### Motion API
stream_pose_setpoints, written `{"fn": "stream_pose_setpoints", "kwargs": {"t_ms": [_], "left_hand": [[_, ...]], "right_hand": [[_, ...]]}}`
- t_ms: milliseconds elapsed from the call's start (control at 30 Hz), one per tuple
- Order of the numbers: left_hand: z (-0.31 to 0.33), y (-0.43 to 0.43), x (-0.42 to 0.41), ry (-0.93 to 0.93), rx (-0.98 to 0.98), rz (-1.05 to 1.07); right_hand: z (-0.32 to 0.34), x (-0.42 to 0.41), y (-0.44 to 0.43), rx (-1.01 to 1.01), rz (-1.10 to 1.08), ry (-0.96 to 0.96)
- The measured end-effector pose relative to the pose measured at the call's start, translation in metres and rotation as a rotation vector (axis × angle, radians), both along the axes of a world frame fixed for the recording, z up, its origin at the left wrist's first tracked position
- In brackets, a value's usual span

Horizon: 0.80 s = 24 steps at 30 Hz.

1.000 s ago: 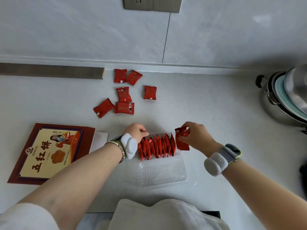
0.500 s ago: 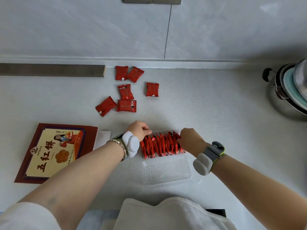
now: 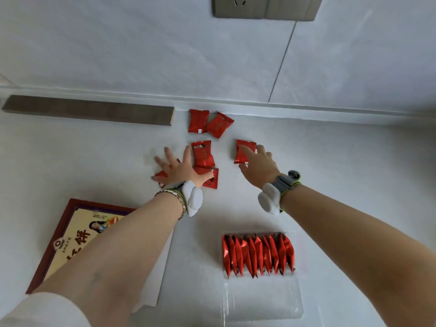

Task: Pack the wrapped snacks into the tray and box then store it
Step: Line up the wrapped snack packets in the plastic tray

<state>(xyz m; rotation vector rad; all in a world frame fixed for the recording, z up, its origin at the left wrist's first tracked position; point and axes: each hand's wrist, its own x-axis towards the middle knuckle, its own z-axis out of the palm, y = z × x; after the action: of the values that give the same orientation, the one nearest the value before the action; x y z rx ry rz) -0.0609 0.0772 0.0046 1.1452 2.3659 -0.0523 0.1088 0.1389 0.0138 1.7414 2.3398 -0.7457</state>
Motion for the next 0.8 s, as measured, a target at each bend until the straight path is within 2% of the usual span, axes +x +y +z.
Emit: {"fn": "stream_pose_setpoints", "kwargs": {"t_ms": [100,233,367,467,567,667,733,800], "left_hand": [[-0.013,0.007,-0.016,-0.070,-0.138,0.046],[-0.025,0.008,-0.008,-0.066,-0.119,0.007],[-0.024,0.006,0.004,-0.066,-0.117,0.001],[-0.023,0.001,0.005,-0.162,-0.191,0.013],[-0.017,-0.007,0.007,-0.304,-0.142,0.101],[-0.001,-0.019,0.016,-0.629,0.002,0.363],[0.013,-0.030,0.028,-0.842,0.065,0.582],[0.025,-0.041,0.042,-0.984,0.129,0.644]], "right_hand": [[-0.020,-0.017,0.018,-0.044,0.026,-0.070],[-0.035,-0.022,0.023,-0.016,0.124,-0.154],[-0.035,-0.019,0.011,0.057,0.154,-0.126],[-0.030,-0.010,-0.003,0.077,0.112,0.018],[-0.021,-0.001,-0.020,0.018,-0.007,0.202],[-0.010,0.013,-0.040,-0.090,-0.204,0.390],[0.000,0.028,-0.056,-0.028,-0.278,0.491],[0.010,0.039,-0.071,0.072,-0.294,0.614]]}}
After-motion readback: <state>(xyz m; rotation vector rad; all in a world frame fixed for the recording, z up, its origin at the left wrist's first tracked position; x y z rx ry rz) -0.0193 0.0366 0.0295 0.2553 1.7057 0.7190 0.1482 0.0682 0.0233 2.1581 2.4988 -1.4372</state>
